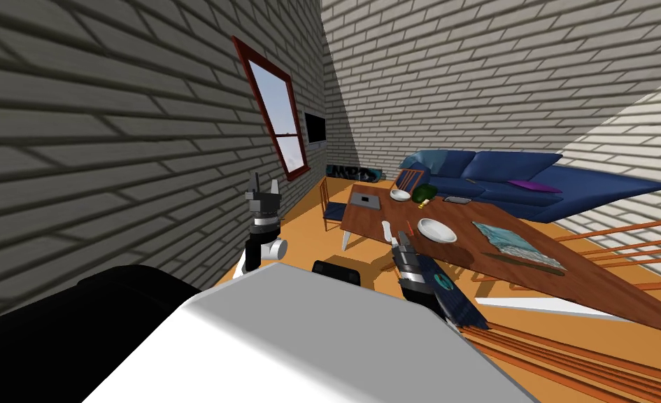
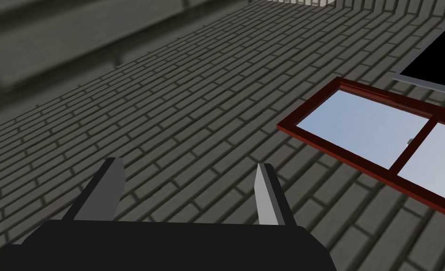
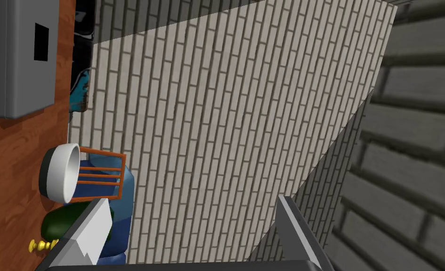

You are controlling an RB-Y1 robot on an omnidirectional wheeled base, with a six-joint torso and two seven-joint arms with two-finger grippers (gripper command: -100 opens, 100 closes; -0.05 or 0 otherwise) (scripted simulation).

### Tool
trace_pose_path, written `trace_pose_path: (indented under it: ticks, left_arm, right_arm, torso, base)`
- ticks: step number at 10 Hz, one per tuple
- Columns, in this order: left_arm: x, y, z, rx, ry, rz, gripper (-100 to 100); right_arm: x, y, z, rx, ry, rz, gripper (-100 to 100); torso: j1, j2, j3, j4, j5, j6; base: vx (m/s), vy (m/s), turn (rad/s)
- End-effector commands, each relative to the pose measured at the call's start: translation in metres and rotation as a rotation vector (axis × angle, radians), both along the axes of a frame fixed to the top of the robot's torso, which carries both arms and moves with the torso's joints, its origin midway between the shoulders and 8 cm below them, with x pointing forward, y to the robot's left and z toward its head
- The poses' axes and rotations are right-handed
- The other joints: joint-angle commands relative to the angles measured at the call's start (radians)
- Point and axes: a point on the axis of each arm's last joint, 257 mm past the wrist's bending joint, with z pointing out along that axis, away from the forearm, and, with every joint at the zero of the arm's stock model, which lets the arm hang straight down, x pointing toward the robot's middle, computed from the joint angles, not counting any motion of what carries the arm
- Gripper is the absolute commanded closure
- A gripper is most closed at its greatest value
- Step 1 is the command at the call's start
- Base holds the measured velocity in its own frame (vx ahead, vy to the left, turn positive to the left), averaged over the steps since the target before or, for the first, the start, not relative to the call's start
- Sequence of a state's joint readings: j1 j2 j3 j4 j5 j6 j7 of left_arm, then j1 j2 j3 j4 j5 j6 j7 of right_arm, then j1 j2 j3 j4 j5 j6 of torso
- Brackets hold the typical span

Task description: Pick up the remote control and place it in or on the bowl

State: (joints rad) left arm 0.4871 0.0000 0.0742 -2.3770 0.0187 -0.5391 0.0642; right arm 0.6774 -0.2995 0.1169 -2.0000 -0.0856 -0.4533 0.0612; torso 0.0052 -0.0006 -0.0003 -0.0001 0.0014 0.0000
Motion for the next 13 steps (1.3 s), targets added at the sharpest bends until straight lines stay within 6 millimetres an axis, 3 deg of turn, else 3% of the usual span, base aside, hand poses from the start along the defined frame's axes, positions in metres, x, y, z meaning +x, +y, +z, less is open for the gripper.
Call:
trace_pose_path:
  ticks: [1,2,5,6,11,13]
  left_arm:
    - [0.000,0.000,0.000,0.000,0.000,0.000,0]
    - [0.000,0.000,0.000,0.000,0.000,0.000,0]
    - [0.000,0.000,0.000,0.000,0.000,0.000,0]
    - [0.000,0.000,0.000,0.000,0.000,0.000,0]
    - [0.000,0.000,0.000,0.000,0.000,0.000,0]
    - [0.000,0.000,0.000,0.000,0.000,0.000,0]
  right_arm:
    - [-0.008,0.002,-0.030,0.004,0.070,0.023,-100]
    - [-0.009,0.000,-0.038,0.002,0.086,0.019,-100]
    - [-0.030,0.007,-0.096,0.005,0.223,0.057,-100]
    - [-0.033,0.003,-0.107,0.002,0.246,0.051,-100]
    - [-0.087,0.005,-0.193,-0.011,0.467,0.106,-100]
    - [-0.095,-0.002,-0.208,-0.018,0.502,0.096,-100]
  torso:
    - [0.000,0.000,0.000,0.000,0.000,0.000]
    - [0.001,0.000,0.000,0.000,0.000,0.000]
    - [0.000,0.000,0.000,0.000,0.000,0.000]
    - [0.002,-0.001,-0.001,0.000,0.000,0.000]
    - [-0.001,-0.001,0.000,0.000,0.000,0.000]
    - [0.000,-0.001,0.000,0.000,0.000,0.000]
  base:
    - [0.002,0.100,0.110]
    - [0.015,0.084,0.051]
    - [0.024,0.103,0.103]
    - [0.035,0.090,0.064]
    - [0.031,0.086,0.120]
    - [0.020,0.062,0.027]
